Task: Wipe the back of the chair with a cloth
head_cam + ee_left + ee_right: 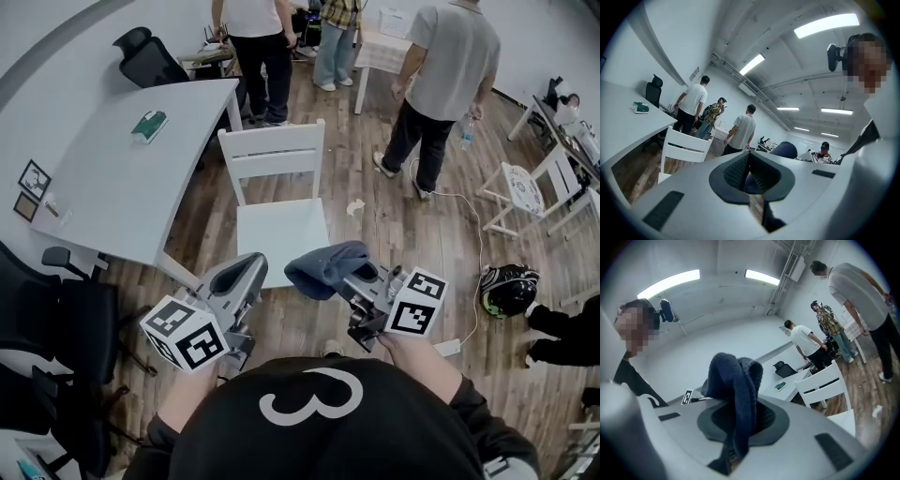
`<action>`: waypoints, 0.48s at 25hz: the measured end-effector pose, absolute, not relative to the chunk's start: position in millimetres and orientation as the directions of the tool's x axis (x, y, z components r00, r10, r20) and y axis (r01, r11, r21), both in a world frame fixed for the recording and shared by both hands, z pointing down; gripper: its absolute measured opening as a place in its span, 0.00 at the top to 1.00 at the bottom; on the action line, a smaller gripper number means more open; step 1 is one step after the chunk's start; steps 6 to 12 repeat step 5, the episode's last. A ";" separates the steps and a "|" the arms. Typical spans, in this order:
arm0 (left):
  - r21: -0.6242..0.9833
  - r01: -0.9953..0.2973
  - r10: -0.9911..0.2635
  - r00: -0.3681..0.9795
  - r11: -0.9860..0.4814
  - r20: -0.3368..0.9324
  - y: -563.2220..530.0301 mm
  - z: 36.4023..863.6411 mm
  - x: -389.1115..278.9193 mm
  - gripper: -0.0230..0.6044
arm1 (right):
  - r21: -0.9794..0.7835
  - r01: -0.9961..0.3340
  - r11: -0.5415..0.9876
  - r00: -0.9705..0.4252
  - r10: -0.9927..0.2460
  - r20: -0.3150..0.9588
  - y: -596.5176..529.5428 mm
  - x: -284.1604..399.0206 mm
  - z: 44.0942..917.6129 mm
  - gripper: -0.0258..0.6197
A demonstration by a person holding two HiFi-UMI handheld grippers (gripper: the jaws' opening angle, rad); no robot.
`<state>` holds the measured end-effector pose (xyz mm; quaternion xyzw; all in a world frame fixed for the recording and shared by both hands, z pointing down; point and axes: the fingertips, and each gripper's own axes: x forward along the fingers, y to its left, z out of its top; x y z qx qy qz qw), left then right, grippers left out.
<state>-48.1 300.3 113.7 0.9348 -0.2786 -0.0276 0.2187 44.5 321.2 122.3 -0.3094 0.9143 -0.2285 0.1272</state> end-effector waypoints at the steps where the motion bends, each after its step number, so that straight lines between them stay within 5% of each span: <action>1: 0.422 -0.506 -0.531 0.845 -0.752 0.067 301.7 113.8 -48.7 0.94 | -0.499 -0.509 0.701 -0.775 -0.626 -0.090 322.8 43.9 123.5 0.88; 12: 0.426 -0.506 -0.533 0.844 -0.750 0.064 308.5 115.0 -55.8 0.94 | -0.507 -0.507 0.697 -0.775 -0.626 -0.085 330.0 38.0 126.9 0.88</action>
